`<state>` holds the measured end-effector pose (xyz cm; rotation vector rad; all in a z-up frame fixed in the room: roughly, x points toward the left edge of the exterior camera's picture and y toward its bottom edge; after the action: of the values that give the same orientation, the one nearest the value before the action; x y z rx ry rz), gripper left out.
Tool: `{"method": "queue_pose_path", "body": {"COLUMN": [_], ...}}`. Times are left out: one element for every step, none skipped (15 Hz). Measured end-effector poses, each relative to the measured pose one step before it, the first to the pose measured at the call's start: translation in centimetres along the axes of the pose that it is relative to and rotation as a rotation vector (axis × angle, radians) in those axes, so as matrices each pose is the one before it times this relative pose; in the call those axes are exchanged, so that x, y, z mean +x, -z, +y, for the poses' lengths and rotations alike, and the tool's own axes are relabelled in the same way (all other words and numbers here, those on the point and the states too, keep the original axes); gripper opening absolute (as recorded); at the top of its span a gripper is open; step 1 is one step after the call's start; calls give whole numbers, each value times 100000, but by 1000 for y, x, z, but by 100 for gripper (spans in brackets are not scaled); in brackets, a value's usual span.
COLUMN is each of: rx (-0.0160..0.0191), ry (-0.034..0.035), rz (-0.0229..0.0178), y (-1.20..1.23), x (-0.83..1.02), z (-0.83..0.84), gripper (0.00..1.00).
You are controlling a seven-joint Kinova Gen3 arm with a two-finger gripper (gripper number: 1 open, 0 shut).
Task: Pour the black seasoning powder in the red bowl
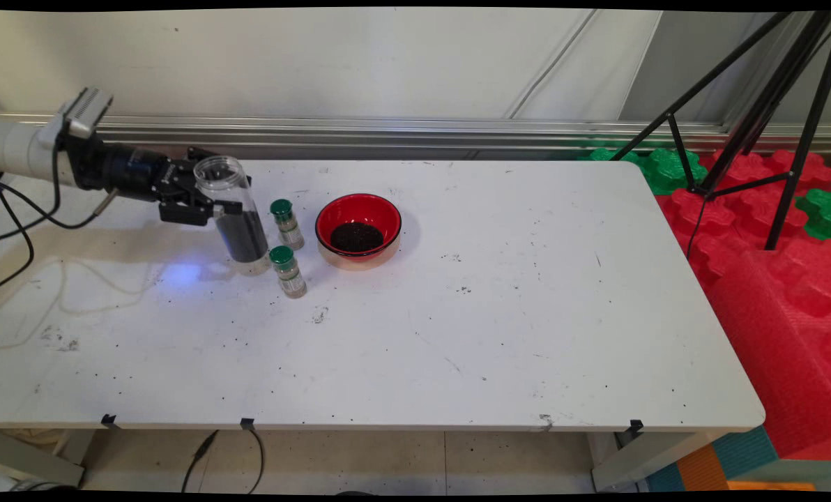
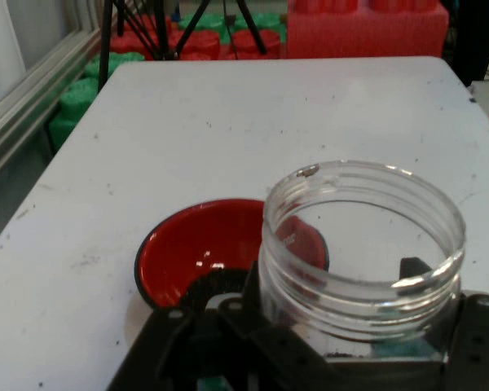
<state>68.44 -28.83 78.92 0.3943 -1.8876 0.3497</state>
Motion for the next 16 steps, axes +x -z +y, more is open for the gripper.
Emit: {"method": "queue_pose_path", "body": {"rx": [-242,-269,-172,-239,-296,-242,-92,-107,2,139,227,392,469,404,687,466], "ry": [-23,-20,-16,-47,-44,-17,-6,-1,-33,-123,-139,-332,-329,-227,-416,-328], "rz": [475,521,278,430,511,463,358,382,276,311,247,114,80,57,13,-9], "y": [224,250,131,195,203,179,169,155,104,109,68,33,-18,-23,-39,-49], "x": [593,715,431,677,816,877,751,897,793,887,843,807,670,444,627,409], "z": [52,68,37,53,58,34,38,14,-29,-48,-80,-114,-148,-111,-170,-132], "gripper": [0,0,0,0,0,0,0,0,0,0,0,0,0,0,0,0]}}
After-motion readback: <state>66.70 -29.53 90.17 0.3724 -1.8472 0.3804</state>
